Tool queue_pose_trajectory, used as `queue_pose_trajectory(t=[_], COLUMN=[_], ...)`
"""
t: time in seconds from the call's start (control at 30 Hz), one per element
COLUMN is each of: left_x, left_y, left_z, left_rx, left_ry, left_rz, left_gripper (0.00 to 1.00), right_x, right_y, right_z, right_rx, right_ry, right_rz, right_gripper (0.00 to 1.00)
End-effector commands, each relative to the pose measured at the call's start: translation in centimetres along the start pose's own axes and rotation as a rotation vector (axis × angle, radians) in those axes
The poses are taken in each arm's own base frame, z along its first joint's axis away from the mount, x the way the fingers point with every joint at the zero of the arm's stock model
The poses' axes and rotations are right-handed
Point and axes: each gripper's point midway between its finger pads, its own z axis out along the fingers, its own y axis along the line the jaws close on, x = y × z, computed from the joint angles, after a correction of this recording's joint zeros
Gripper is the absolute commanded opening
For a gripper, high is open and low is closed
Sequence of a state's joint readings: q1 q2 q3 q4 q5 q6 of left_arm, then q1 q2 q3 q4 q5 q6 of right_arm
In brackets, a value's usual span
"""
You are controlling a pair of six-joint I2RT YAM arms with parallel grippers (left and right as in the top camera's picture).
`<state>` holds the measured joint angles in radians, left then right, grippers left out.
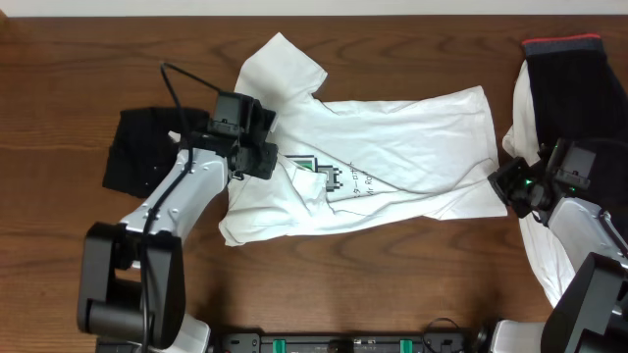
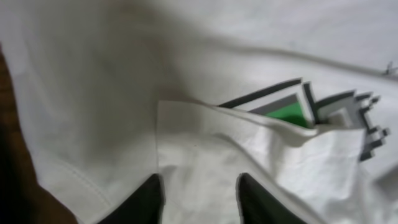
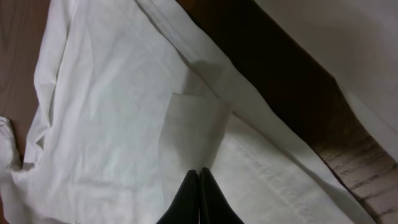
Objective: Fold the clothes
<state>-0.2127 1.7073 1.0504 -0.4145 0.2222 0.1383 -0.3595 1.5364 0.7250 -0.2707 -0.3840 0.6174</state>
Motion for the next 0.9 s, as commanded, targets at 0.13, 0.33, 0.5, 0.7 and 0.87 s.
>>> queue_pose_trajectory(t=[0.13, 0.33, 0.5, 0.7, 0.87], left_x=[1.6, 1.9, 1.8, 2.2, 2.3], left_y=[1.0, 1.1, -0.4, -0.8, -0.8], left_z=[3.8, 4.6, 4.6, 4.5, 4.4], left_rx=[-0.023, -0.019, 0.066, 0.088, 0.088], left_ry=[0.086, 0.097, 0.092, 0.106, 0.112], left_rz=[-0.013, -0.015, -0.02, -0.028, -0.029], left_gripper=[0.59, 0.59, 0.46, 0.12, 0.06], right_x=[0.0, 0.2, 0.2, 0.2, 0.2], right_y=[0.4, 0.2, 0.2, 0.2, 0.2], right_z=[0.1, 0.1, 0.1, 0.1, 0.1], right_rx=[0.009, 0.013, 0.013, 0.014, 0.014], right_ry=[0.006, 0.013, 0.012, 0.013, 0.013], right_rz=[-0.041, -0.038, -0.037, -0.037, -0.037], right_gripper=[0.01, 0.01, 0.01, 0.01, 0.01])
